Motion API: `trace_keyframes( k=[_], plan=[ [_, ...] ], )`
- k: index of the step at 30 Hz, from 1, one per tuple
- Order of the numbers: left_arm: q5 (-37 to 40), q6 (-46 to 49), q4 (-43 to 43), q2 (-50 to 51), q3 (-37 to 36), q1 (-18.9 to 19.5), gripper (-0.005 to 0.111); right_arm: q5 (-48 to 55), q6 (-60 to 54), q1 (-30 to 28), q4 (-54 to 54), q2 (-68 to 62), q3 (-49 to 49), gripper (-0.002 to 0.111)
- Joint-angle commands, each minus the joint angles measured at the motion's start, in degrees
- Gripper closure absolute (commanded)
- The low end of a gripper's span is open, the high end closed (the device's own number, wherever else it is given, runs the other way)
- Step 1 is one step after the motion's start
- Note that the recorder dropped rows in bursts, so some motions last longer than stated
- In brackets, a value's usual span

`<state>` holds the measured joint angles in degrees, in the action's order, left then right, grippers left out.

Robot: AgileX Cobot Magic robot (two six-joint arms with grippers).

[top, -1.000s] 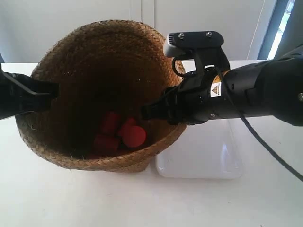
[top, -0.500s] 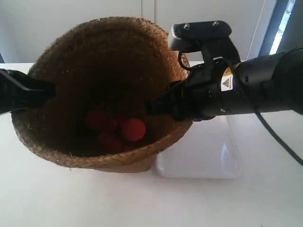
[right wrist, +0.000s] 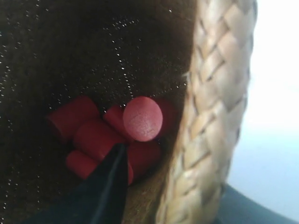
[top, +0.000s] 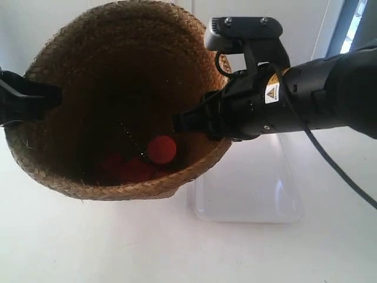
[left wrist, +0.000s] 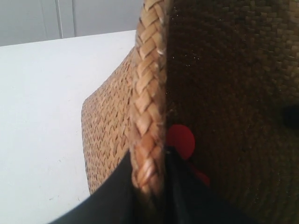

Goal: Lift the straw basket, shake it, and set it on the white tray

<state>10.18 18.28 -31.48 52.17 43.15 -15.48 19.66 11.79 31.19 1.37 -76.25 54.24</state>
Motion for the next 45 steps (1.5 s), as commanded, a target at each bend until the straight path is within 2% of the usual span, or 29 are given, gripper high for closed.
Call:
trace_keyframes(
  k=[1, 11, 15, 17, 18, 20, 21, 23, 29, 37, 42, 45],
  plan=[
    [-1.9, 2.5, 1.2, -0.7, 0.5, 0.0, 0.107, 1.6, -1.1, -0.2, -1.4, -0.9, 0.3, 0.108],
    [-6.4, 2.1, 0.6, 2.5, 0.7, 0.0, 0.107, 1.7, -1.6, -0.2, -1.4, -1.3, 1.2, 0.108],
    [-4.7, 2.5, 0.6, -1.6, 6.1, 0.0, 0.107, 7.6, -4.3, -0.2, -1.4, 6.1, 7.2, 0.108],
    [0.1, 2.2, 0.5, -4.8, 9.8, 0.0, 0.107, 8.0, -4.0, -0.2, -1.4, 11.3, 8.9, 0.108],
    [2.0, 3.4, 1.2, -5.4, 9.7, 0.0, 0.107, 5.6, -4.0, 0.1, -1.1, 12.5, 7.5, 0.108],
    [1.6, 5.6, 3.6, -1.8, 3.8, 0.2, 0.107, -4.6, -4.0, 0.8, -1.4, 10.6, -0.1, 0.108],
    [1.6, 3.6, 3.4, 0.1, 1.2, 1.0, 0.107, -6.0, -4.0, 0.7, -1.4, 8.3, -2.7, 0.108],
    [1.2, -2.9, 2.2, 2.0, -0.4, 1.9, 0.107, -1.2, 0.5, -0.3, -0.9, 4.1, -3.3, 0.108],
    [-2.7, -2.6, 4.5, -0.6, 1.3, 0.8, 0.107, -3.3, 0.9, 0.2, -1.4, 5.8, -3.3, 0.108],
    [-0.7, -2.8, 4.8, 0.1, 1.3, 0.8, 0.107, 0.0, -1.7, 0.2, -1.9, 3.6, -3.5, 0.108],
    [3.4, -2.6, 7.5, 1.7, 1.3, 0.8, 0.107, 0.7, -2.3, 0.2, -2.0, 2.1, -3.5, 0.108],
    [2.3, -3.1, 7.5, 2.6, 1.3, 0.8, 0.107, -0.2, -2.3, 0.2, -2.0, 0.9, -3.5, 0.108]
  ],
)
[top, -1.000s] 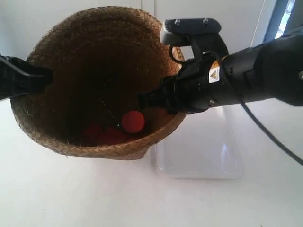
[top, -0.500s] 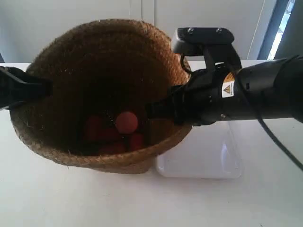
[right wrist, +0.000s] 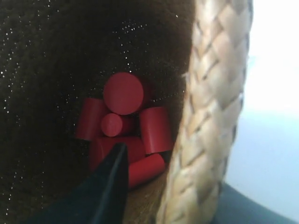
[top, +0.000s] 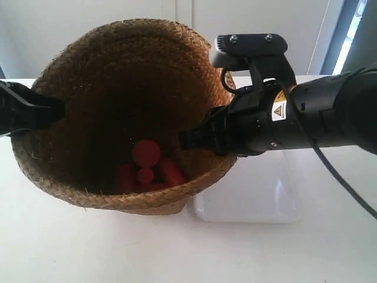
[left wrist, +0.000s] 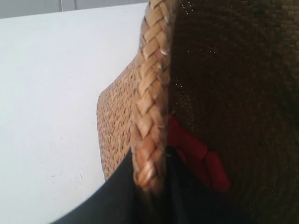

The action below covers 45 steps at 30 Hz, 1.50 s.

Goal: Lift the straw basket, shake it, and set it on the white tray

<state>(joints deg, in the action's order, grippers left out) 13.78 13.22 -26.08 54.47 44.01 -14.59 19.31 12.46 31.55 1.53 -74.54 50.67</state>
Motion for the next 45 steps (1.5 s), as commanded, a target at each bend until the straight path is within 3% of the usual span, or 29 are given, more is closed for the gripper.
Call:
trace_keyframes(
  k=[1, 4, 6, 7, 8, 9, 10, 11, 14, 18, 23, 45],
  plan=[
    [-2.0, 2.0, 2.1, 0.3, 0.5, -0.1, 0.107, 0.2, -3.1, -0.2, -2.1, -0.9, 0.3, 0.108],
    [3.6, 2.0, 2.8, -4.5, 9.1, -0.1, 0.107, 11.8, -6.8, -0.2, -2.1, 7.4, 12.3, 0.108],
    [5.9, 5.0, -1.8, -8.8, 14.2, -0.3, 0.107, 9.1, -6.8, 0.7, 1.5, 14.2, 13.5, 0.108],
    [5.6, 10.9, -1.3, -8.0, 9.7, -0.5, 0.107, 0.5, -7.7, 1.8, 0.1, 13.7, 6.1, 0.108],
    [5.5, 9.5, 0.2, -4.4, 4.6, -0.1, 0.107, -3.9, -6.8, 1.6, -1.5, 9.9, 0.7, 0.108],
    [5.6, 2.4, 0.2, -1.9, 0.8, 1.0, 0.107, -1.2, -2.9, 0.1, -1.5, 5.6, -0.9, 0.108],
    [5.1, 1.2, -1.0, -1.5, 0.0, 1.1, 0.107, 1.0, -0.8, 0.1, -1.5, 4.4, -0.2, 0.108],
    [3.0, 5.5, -3.9, -2.5, 0.1, 0.6, 0.107, -0.3, -1.3, 1.0, -1.5, 5.2, 0.5, 0.108],
    [-0.9, 6.5, -4.6, -3.2, 0.7, 0.6, 0.107, -3.7, -1.7, 1.0, -2.2, 6.3, 1.4, 0.108],
    [-0.7, 6.5, -3.9, -3.1, 0.7, 0.6, 0.107, 1.7, -1.7, 1.0, -2.2, 3.3, 1.2, 0.108],
    [1.2, 6.5, -1.7, -2.8, 0.7, 0.6, 0.107, 2.0, -1.7, 1.0, -2.2, 0.0, 1.1, 0.108],
    [-4.7, 6.2, -1.6, -0.7, 0.7, 0.6, 0.107, 1.8, 0.3, 1.0, -6.2, -0.4, 1.2, 0.108]
  ],
)
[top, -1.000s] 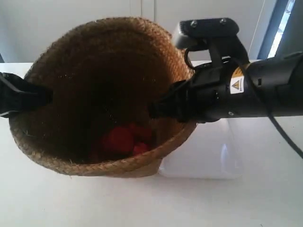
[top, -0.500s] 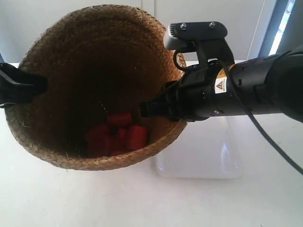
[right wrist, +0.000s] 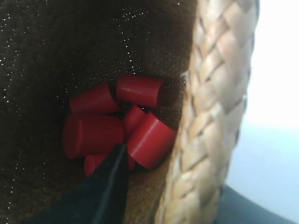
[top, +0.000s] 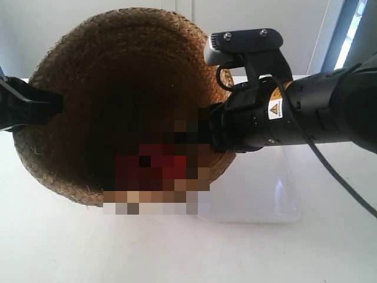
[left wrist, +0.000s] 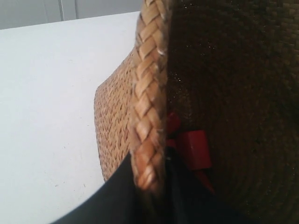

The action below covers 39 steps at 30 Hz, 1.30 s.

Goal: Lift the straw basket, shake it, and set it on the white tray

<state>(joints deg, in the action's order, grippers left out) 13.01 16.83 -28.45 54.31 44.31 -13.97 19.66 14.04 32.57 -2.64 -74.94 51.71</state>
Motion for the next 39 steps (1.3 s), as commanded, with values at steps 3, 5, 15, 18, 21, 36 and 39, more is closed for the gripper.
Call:
trace_keyframes(
  k=[3, 5, 15, 18, 21, 36, 39],
  plan=[
    [-1.3, 2.5, 0.1, -3.0, 2.9, 0.0, 0.107, 6.7, -2.5, 0.4, -2.0, 4.0, 4.0, 0.108],
    [2.3, 2.7, -0.2, -7.3, 7.3, -0.2, 0.107, 9.7, -3.5, 1.2, -2.0, 10.1, 7.8, 0.108],
    [-1.5, 3.5, 3.4, -4.7, -1.7, -0.1, 0.107, -2.7, 0.3, -0.1, -1.5, 6.3, -3.6, 0.108],
    [-4.4, 3.4, 3.6, -5.0, -1.5, 0.5, 0.107, -4.3, 0.1, -0.1, -2.1, 7.4, -2.5, 0.108],
    [-3.4, 1.8, 2.7, -4.6, -1.5, 0.7, 0.107, -3.9, 0.1, -0.1, -2.1, 7.6, -2.2, 0.108],
    [-3.5, -3.1, 2.7, -4.2, -1.7, 0.7, 0.107, 0.8, 0.1, -0.1, -1.9, 3.1, -2.6, 0.108],
    [-3.1, -2.9, 3.4, -4.1, -2.2, 0.7, 0.107, 0.2, 0.1, -0.1, -1.9, 2.5, -3.2, 0.108]
  ],
)
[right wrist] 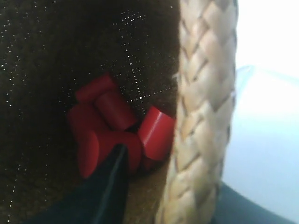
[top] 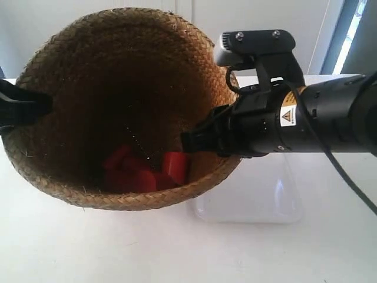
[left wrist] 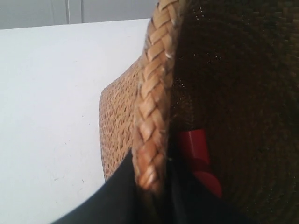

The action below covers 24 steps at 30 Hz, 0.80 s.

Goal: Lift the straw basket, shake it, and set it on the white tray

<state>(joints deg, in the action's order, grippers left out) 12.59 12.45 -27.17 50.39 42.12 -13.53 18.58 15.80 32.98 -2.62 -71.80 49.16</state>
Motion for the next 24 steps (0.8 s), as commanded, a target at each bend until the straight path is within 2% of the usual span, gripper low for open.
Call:
trace_keyframes(
  k=[1, 3, 5, 7, 8, 10, 12, 15, 18, 24],
  plan=[
    [-3.6, 1.5, 2.8, -0.1, -0.2, 0.2, 0.107, 1.5, -1.6, -0.5, -1.9, -0.7, -0.5, 0.108],
    [-3.7, 1.6, 4.3, -0.3, 1.1, 0.2, 0.107, 4.7, -2.4, -0.5, -1.9, 1.3, 2.0, 0.108],
    [-0.6, 1.4, 3.6, -3.8, 6.6, 0.1, 0.107, 9.3, -3.9, 0.4, -1.7, 6.0, 6.9, 0.108],
    [1.9, 1.7, 3.6, -7.0, 11.5, 0.1, 0.107, 7.4, -4.0, 1.6, -1.8, 12.4, 10.2, 0.108],
    [2.2, 3.1, 4.2, -7.7, 11.2, 0.1, 0.107, 3.5, -3.8, 2.0, -2.2, 14.0, 9.1, 0.108],
    [1.9, 4.0, 5.0, -4.1, 4.2, 0.4, 0.107, -4.5, -3.3, 2.0, -2.7, 11.5, 1.4, 0.108],
    [1.4, 0.9, 3.6, -1.0, 0.3, 0.8, 0.107, -1.5, -0.9, 0.7, -2.7, 5.0, -2.2, 0.108],
    [-2.7, 3.1, 1.0, -2.2, 0.2, 0.6, 0.107, -2.8, 0.4, 0.6, -2.7, 4.2, -1.5, 0.108],
    [-6.1, 3.1, 2.2, -3.3, 0.8, 1.0, 0.107, -4.2, 0.3, 0.5, -3.6, 5.2, 0.4, 0.108],
    [-5.0, 2.8, 1.9, -3.1, 0.6, 0.8, 0.107, -2.0, 0.5, 0.5, -3.4, 4.5, 0.7, 0.108]
  ],
)
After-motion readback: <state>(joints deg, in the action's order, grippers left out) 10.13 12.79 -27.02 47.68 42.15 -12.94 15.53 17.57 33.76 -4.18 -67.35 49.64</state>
